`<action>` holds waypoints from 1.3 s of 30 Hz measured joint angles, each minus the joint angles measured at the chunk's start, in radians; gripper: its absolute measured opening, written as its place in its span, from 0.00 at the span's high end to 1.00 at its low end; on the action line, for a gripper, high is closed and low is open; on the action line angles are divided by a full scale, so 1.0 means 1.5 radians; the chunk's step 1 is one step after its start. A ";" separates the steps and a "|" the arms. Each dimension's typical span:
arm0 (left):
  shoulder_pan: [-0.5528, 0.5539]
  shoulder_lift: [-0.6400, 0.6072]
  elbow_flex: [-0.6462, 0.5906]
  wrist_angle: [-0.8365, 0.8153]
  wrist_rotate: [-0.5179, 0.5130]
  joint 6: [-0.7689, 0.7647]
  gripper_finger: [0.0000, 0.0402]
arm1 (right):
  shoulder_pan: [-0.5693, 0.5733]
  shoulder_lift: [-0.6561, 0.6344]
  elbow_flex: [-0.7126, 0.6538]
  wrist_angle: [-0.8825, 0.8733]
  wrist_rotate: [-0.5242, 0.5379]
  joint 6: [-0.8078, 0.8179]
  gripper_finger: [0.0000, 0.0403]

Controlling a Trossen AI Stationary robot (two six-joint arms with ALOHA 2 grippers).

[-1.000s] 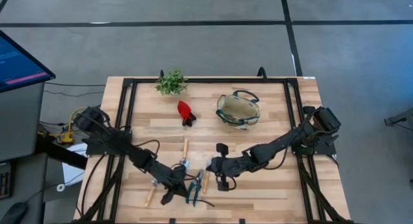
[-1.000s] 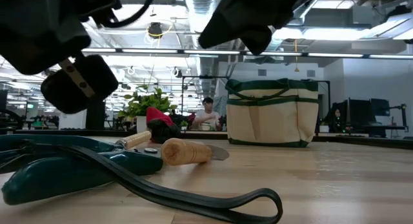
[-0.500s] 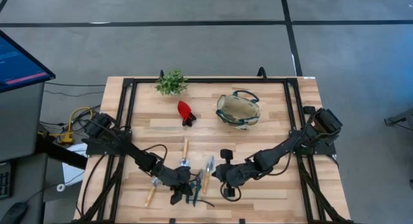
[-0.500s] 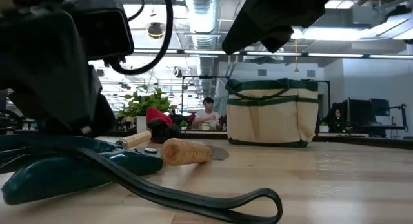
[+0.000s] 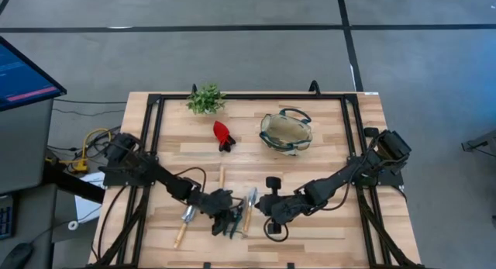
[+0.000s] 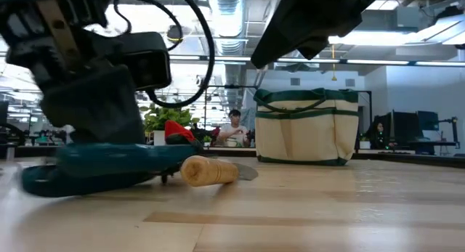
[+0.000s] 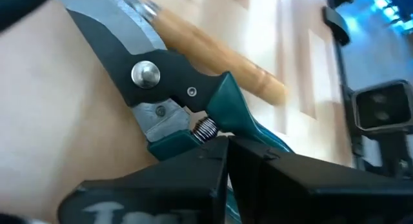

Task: Pick & Place Garden tools in Gardening bag
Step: Put the shear scissors into the gardening bag

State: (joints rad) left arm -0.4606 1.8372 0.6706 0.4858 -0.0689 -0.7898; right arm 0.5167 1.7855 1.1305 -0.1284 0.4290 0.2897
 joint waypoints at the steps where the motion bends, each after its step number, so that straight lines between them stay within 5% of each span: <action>1: 0.006 0.000 0.000 0.000 -0.007 0.007 1.00 | 0.000 0.000 0.000 0.001 0.000 0.000 1.00; 26: 0.165 0.002 -0.002 0.016 -0.019 0.126 1.00 | 0.000 0.000 0.000 0.001 0.011 0.000 1.00; 39: 0.144 -0.078 -0.002 0.037 -0.049 0.250 1.00 | -0.002 0.000 0.000 0.001 0.011 0.002 1.00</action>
State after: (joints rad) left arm -0.2440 1.7209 0.6678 0.5413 -0.1419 -0.4151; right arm 0.5140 1.7855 1.1305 -0.1274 0.4461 0.2928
